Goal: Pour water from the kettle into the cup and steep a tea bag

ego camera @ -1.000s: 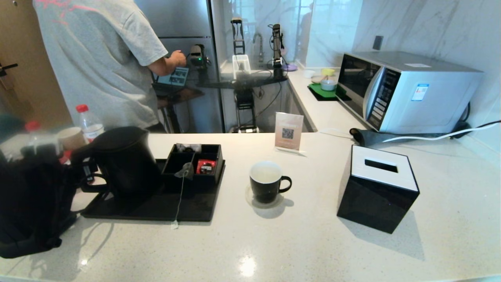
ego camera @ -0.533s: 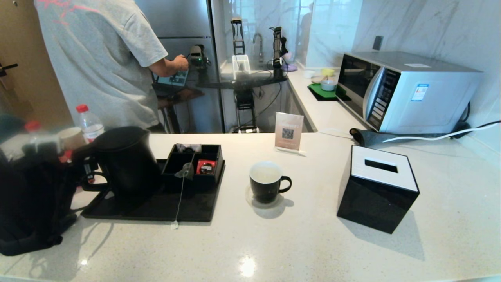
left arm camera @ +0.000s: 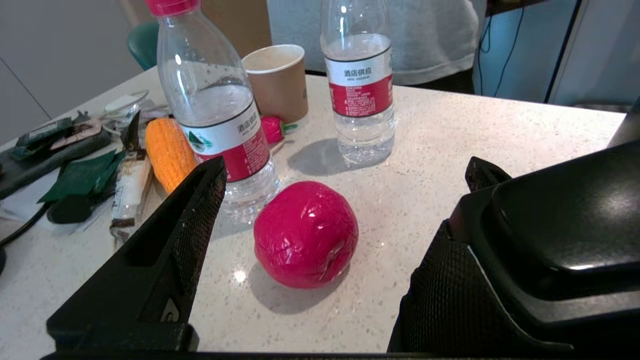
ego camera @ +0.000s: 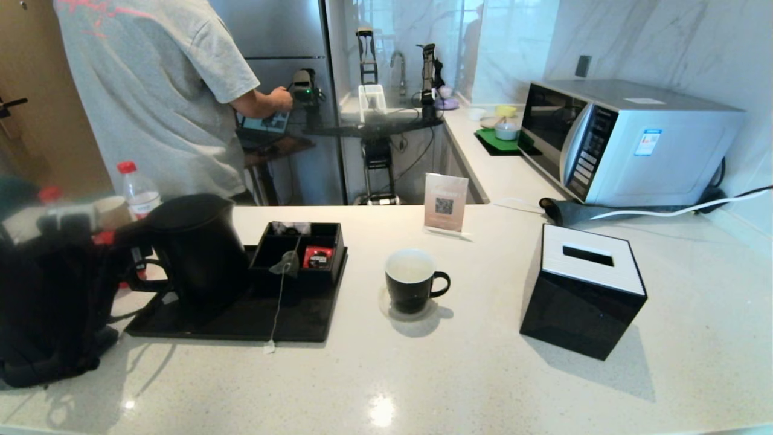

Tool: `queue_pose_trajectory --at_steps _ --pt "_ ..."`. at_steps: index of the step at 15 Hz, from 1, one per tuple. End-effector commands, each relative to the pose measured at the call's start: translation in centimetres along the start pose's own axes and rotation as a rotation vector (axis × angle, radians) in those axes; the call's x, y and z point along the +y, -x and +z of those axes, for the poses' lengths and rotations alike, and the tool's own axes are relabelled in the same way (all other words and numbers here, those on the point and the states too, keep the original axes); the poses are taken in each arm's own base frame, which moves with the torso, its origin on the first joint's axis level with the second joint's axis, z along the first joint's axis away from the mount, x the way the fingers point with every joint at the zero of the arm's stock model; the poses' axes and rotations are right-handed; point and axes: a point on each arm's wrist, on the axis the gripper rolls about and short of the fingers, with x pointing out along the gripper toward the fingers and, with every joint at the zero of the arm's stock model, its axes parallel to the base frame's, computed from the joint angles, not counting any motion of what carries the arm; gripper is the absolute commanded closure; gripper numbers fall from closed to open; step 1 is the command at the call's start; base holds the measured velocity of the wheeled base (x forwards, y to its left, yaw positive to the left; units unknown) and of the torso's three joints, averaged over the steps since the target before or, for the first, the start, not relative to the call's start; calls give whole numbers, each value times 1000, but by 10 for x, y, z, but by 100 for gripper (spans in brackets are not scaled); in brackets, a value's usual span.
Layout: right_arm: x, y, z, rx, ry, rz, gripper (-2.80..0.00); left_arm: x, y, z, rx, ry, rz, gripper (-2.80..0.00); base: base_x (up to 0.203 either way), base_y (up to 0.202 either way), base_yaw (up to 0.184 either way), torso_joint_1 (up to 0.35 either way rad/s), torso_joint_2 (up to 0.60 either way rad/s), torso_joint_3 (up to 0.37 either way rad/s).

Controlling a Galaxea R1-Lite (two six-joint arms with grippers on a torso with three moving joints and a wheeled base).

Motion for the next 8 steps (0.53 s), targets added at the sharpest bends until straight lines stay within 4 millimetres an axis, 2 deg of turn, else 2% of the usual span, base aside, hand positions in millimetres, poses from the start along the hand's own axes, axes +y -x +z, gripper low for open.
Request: queue_pose_trajectory --at_steps 1,8 --pt "0 0 0 2 0 1 0 0 -2 5 -52 9 -6 -280 0 0 0 0 0 0" --pt "0 0 0 2 0 1 0 0 -2 5 -53 10 -15 -280 0 0 0 0 0 0"
